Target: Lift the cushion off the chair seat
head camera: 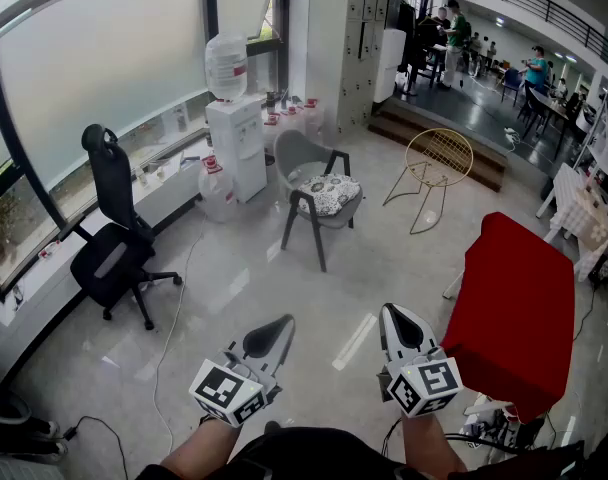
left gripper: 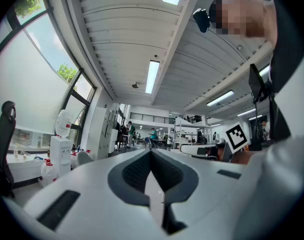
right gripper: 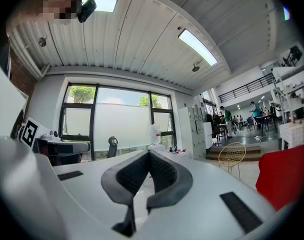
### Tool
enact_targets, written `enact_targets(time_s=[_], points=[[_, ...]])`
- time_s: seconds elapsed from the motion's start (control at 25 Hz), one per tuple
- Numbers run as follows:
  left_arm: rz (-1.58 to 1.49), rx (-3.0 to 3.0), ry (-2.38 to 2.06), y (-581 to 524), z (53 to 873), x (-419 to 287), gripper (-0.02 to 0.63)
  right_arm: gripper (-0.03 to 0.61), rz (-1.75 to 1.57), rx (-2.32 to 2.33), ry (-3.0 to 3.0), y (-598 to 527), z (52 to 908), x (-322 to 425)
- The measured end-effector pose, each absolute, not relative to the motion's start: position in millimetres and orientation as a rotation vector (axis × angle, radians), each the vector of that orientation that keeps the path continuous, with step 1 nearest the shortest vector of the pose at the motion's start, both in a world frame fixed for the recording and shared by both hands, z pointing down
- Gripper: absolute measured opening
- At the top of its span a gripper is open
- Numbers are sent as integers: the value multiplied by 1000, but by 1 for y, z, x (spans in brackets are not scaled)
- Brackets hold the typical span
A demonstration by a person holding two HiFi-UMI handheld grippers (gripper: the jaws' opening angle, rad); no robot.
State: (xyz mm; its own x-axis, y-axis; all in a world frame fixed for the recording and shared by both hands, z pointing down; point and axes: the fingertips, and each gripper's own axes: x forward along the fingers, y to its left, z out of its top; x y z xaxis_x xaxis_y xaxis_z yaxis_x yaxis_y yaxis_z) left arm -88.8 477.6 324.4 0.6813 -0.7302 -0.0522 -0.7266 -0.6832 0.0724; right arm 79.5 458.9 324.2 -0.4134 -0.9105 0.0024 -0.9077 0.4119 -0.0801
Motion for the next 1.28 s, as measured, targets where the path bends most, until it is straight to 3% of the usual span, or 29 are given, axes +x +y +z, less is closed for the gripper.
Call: enact_targets(time_s=[1.28], points=[[-151, 2828, -1202, 475, 330, -138, 6, 11, -98, -1678, 2621, 457, 323, 29]])
